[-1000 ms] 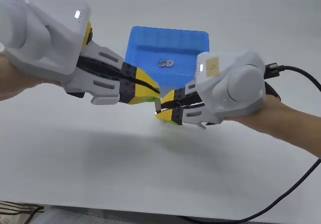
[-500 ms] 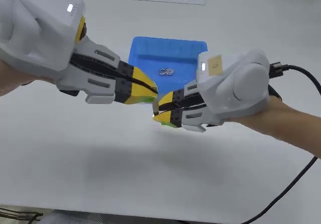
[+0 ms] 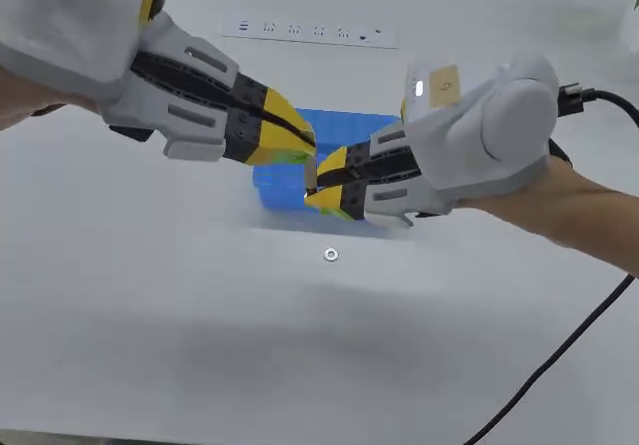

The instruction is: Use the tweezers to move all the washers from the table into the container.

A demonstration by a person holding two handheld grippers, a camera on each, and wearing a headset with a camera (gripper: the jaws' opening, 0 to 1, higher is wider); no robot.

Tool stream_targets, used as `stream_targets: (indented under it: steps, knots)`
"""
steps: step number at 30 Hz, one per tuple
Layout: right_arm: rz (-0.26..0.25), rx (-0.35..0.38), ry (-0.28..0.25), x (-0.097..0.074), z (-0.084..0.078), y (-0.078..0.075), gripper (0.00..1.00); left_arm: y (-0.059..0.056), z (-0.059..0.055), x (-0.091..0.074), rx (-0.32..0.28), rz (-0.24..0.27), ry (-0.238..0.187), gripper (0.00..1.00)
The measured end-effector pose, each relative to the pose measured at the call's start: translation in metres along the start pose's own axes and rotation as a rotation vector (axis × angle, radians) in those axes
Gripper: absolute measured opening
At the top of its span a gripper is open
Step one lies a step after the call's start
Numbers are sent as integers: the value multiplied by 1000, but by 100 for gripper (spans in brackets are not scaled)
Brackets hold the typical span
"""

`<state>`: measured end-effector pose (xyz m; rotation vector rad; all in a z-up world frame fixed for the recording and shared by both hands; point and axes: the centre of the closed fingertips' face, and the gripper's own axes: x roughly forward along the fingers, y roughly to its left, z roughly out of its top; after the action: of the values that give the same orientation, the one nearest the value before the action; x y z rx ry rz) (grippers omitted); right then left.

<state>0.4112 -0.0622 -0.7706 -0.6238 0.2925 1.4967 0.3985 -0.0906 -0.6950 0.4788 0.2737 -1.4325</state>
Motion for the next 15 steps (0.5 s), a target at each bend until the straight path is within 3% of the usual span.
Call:
stream_targets:
  steps: [9,15]
  knots:
    - [-53,-11,-11,-4,7,-32,10,28,8,-4,54,5,5,5]
    - [-79,-2,-6,0,-1,-56,10,51,0,1,69,12,7,5]
